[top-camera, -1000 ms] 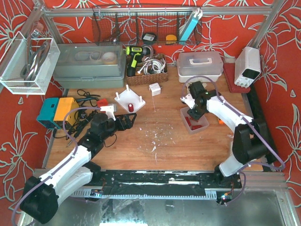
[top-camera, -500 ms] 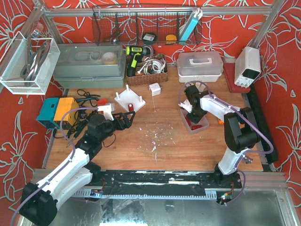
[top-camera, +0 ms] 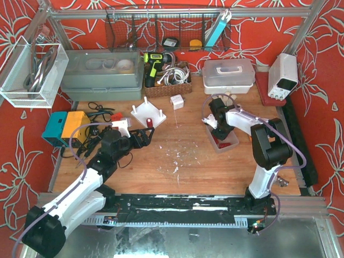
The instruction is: Install the large spring
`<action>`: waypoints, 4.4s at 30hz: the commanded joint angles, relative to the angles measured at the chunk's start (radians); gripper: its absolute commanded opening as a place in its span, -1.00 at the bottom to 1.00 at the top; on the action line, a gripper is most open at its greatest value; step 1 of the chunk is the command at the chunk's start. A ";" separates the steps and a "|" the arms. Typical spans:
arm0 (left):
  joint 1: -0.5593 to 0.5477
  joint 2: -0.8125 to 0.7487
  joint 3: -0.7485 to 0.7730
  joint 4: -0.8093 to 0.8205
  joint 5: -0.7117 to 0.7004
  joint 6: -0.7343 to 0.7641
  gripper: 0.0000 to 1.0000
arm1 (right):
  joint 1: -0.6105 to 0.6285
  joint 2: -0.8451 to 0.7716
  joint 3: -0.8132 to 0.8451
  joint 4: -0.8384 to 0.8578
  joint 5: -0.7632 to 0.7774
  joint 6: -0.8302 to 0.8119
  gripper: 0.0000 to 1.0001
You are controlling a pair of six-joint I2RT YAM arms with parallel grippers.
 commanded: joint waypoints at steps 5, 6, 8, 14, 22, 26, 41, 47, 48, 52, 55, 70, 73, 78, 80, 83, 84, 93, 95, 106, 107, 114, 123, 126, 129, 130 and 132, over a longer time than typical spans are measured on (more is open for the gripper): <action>-0.004 0.047 0.037 -0.055 -0.049 -0.041 1.00 | 0.016 -0.074 0.026 -0.077 0.006 0.001 -0.96; -0.004 0.051 0.039 -0.050 -0.038 -0.046 0.99 | 0.025 -0.101 0.031 -0.085 0.006 0.004 -1.00; -0.004 0.065 0.048 -0.029 0.003 -0.037 1.00 | 0.054 -0.165 0.038 -0.090 0.011 0.010 -1.00; -0.004 0.100 0.139 -0.055 0.141 0.039 0.66 | 0.205 -0.389 0.030 -0.005 -0.054 0.039 -1.00; -0.008 0.172 0.363 -0.278 0.288 0.203 0.17 | 0.360 -0.609 -0.167 0.381 -0.284 0.096 -1.00; -0.029 0.187 0.425 -0.346 0.310 0.251 -0.11 | 0.437 -0.642 -0.259 0.512 -0.241 0.086 -1.00; -0.225 0.312 0.453 -0.304 0.278 0.216 0.03 | 0.583 -0.620 -0.358 0.732 -0.133 0.178 -1.00; -0.225 0.329 0.440 -0.274 0.291 0.204 0.05 | 0.604 -0.598 -0.346 0.735 -0.136 0.173 -1.00; -0.226 0.337 0.443 -0.274 0.291 0.204 0.04 | 0.606 -0.595 -0.345 0.737 -0.134 0.171 -1.00; -0.226 0.357 0.449 -0.274 0.283 0.200 0.00 | 0.616 -0.585 -0.339 0.742 -0.119 0.170 -1.00; -0.226 0.373 0.450 -0.280 0.292 0.194 -0.02 | 0.623 -0.579 -0.335 0.744 -0.095 0.167 -1.00; -0.225 0.402 0.434 -0.287 0.350 0.183 -0.56 | 0.634 -0.551 -0.326 0.731 -0.082 0.146 -1.00; -0.225 0.398 0.438 -0.309 0.343 0.189 -0.84 | 0.634 -0.553 -0.329 0.726 -0.056 0.145 -1.00; -0.224 0.387 0.460 -0.327 0.327 0.189 -1.00 | 0.635 -0.541 -0.332 0.731 -0.028 0.172 -0.71; -0.223 0.389 0.487 -0.350 0.297 0.203 -1.00 | 0.634 -0.544 -0.338 0.725 -0.039 0.186 -0.26; -0.209 0.403 0.551 -0.413 0.198 0.244 -1.00 | 0.633 -0.582 -0.367 0.707 -0.043 0.237 0.34; -0.199 0.412 0.574 -0.433 0.167 0.258 -1.00 | 0.633 -0.600 -0.378 0.698 -0.043 0.260 0.53; -0.070 0.582 0.816 -0.558 -0.054 0.383 -1.00 | 0.628 -0.775 -0.428 0.609 0.174 0.490 0.98; -0.047 0.630 0.866 -0.568 -0.129 0.417 -1.00 | 0.621 -0.793 -0.404 0.543 0.269 0.542 0.98; 0.082 0.949 1.079 -0.549 -0.350 0.451 -1.00 | 0.591 -0.881 -0.483 0.560 0.343 0.552 0.98; 0.088 0.976 1.104 -0.549 -0.359 0.453 -1.00 | 0.588 -0.889 -0.489 0.566 0.347 0.551 0.98; 0.131 1.133 1.256 -0.584 -0.360 0.447 -1.00 | 0.585 -0.936 -0.536 0.599 0.407 0.562 0.98; 0.144 1.223 1.325 -0.622 -0.358 0.456 -1.00 | 0.581 -0.947 -0.552 0.620 0.428 0.553 0.98; 0.146 1.237 1.333 -0.629 -0.353 0.457 -1.00 | 0.579 -0.942 -0.549 0.620 0.435 0.551 0.98; 0.146 1.241 1.342 -0.635 -0.358 0.460 -1.00 | 0.580 -0.943 -0.551 0.620 0.434 0.551 0.98; 0.148 1.241 1.343 -0.633 -0.360 0.462 -1.00 | 0.580 -0.943 -0.550 0.621 0.431 0.552 0.98; 0.150 1.242 1.341 -0.628 -0.357 0.462 -1.00 | 0.580 -0.944 -0.550 0.619 0.431 0.552 0.98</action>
